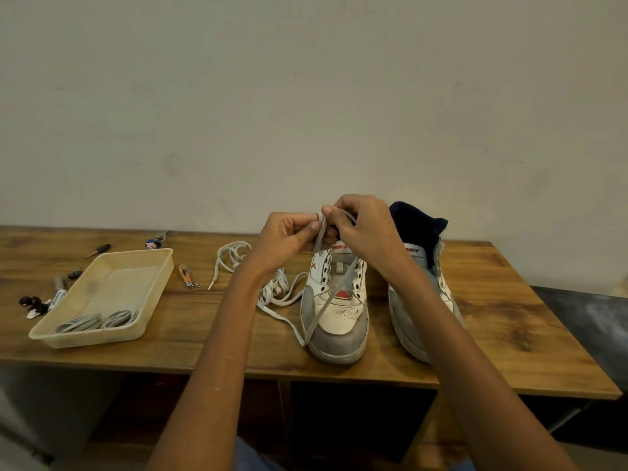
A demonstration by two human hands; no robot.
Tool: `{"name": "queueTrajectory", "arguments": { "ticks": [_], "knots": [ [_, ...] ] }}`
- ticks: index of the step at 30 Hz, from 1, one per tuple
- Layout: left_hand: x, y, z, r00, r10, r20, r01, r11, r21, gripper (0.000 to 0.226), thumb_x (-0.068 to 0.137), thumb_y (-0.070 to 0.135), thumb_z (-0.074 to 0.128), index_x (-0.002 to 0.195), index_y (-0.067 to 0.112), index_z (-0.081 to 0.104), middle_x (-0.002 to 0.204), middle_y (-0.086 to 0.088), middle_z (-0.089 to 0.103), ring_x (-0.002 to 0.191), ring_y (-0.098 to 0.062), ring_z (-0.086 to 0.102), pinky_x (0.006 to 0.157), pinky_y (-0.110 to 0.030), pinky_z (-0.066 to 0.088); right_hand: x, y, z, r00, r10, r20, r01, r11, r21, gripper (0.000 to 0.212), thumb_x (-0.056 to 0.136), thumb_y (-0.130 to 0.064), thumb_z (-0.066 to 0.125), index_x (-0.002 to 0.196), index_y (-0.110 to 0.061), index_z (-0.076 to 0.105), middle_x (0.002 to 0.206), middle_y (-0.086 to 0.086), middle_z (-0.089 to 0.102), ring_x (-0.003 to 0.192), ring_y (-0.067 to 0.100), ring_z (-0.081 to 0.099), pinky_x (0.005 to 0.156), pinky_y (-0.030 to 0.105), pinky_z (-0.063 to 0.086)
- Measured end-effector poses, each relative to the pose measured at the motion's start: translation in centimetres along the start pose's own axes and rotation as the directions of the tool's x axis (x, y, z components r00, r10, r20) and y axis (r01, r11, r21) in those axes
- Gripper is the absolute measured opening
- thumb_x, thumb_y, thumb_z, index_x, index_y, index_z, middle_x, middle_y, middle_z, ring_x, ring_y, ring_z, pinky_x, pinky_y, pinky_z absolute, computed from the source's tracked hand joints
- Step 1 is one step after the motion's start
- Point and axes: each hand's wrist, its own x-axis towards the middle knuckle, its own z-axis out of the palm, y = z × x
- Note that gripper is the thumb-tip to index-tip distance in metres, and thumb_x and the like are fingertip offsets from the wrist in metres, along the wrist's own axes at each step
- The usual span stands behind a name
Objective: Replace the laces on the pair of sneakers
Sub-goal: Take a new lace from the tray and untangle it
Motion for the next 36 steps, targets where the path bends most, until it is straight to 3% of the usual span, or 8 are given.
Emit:
{"name": "queueTrajectory", "arguments": {
  "ticks": [7,11,14,19,25,31,34,36],
  "knots": [
    [-0.1,-0.3,-0.2,0.999,-0.016,0.040,0.014,0.999,0.043,0.023,0.090,0.001,0.053,0.107,0.010,0.065,0.078,0.001,0.073,0.078,-0.015,0.070,0.075,-0.028,0.058,0.0,0.3,-0.3,1.000,0.007,0.019,-0.007,1.000,-0.030,0.032,0.090,-0.029,0.062,0.081,-0.001,0.071,0.063,0.007,0.061,0.056,0.017,0.052,0.056,0.031,0.042],
    [0.3,-0.9,-0.5,0.977,0.109,-0.181,-0.076,0.981,0.181,0.023,0.089,-0.002,0.055,0.106,0.011,0.065,0.104,-0.010,0.070,0.082,-0.014,0.067,0.079,-0.026,0.056,0.0,0.4,-1.1,0.993,0.076,0.087,-0.062,0.986,-0.153,0.037,0.092,-0.033,0.059,0.067,-0.007,0.070,0.044,-0.006,0.047,0.042,0.008,0.037,0.052,0.026,0.034],
    [0.6,-1.0,-0.7,0.908,0.261,-0.328,-0.155,0.937,0.314,0.018,0.090,0.000,0.055,0.102,0.007,0.067,0.104,-0.010,0.068,0.086,-0.013,0.067,0.076,-0.025,0.056,-0.2,0.2,-1.1,0.962,0.234,0.143,-0.234,0.972,-0.018,0.039,0.091,-0.028,0.058,0.053,-0.016,0.063,0.035,-0.010,0.041,0.036,0.006,0.034,0.053,0.025,0.036],
    [0.9,-1.4,-0.7,0.844,0.403,-0.353,-0.224,0.864,0.451,0.018,0.090,-0.003,0.055,0.103,-0.007,0.067,0.091,-0.001,0.066,0.074,0.014,0.062,0.069,-0.007,0.048,-0.4,-1.1,-0.8,0.890,0.377,0.257,-0.424,0.892,0.155,0.040,0.090,-0.022,0.057,0.051,-0.013,0.057,0.050,0.005,0.044,0.041,0.008,0.036,0.047,0.019,0.032],
    [0.9,-1.2,0.6,0.953,0.284,-0.100,-0.220,0.883,0.415,0.022,0.087,-0.007,0.055,0.106,-0.004,0.067,0.090,-0.007,0.069,0.072,0.011,0.064,0.074,-0.013,0.052,-0.2,-1.2,-1.3,0.850,0.470,0.237,-0.520,0.680,0.516,0.039,0.094,-0.031,0.055,0.060,-0.011,0.056,0.037,-0.014,0.035,0.033,0.003,0.028,0.035,0.015,0.024],
    [0.7,-0.9,1.0,0.989,0.150,0.002,-0.141,0.928,0.346,0.020,0.092,0.004,0.054,0.087,0.007,0.073,0.066,0.005,0.067,0.066,-0.005,0.062,0.069,-0.019,0.050,-0.1,-0.7,-1.3,0.814,0.539,0.216,-0.558,0.624,0.547,0.037,0.093,-0.034,0.058,0.065,-0.009,0.061,0.038,-0.014,0.039,0.037,0.004,0.027,0.036,0.015,0.025],
    [0.5,-0.6,1.0,0.996,0.084,0.033,-0.090,0.942,0.323,0.017,0.092,0.004,0.055,0.097,-0.001,0.071,0.079,-0.010,0.071,0.076,-0.015,0.069,0.077,-0.027,0.056,-0.2,-0.9,-1.3,0.810,0.539,0.230,-0.565,0.616,0.549,0.037,0.092,-0.034,0.060,0.066,-0.008,0.060,0.041,-0.011,0.041,0.038,0.005,0.026,0.037,0.016,0.022],
    [0.4,-0.4,1.1,0.999,-0.009,0.053,-0.008,0.953,0.302,0.018,0.092,0.001,0.053,0.100,-0.005,0.068,0.076,-0.011,0.069,0.068,-0.008,0.069,0.069,-0.020,0.055,-0.2,-0.9,-1.4,0.814,0.536,0.224,-0.558,0.613,0.560,0.037,0.090,-0.034,0.061,0.065,-0.007,0.060,0.041,-0.010,0.040,0.037,0.005,0.026,0.037,0.016,0.023]
  ]
}}
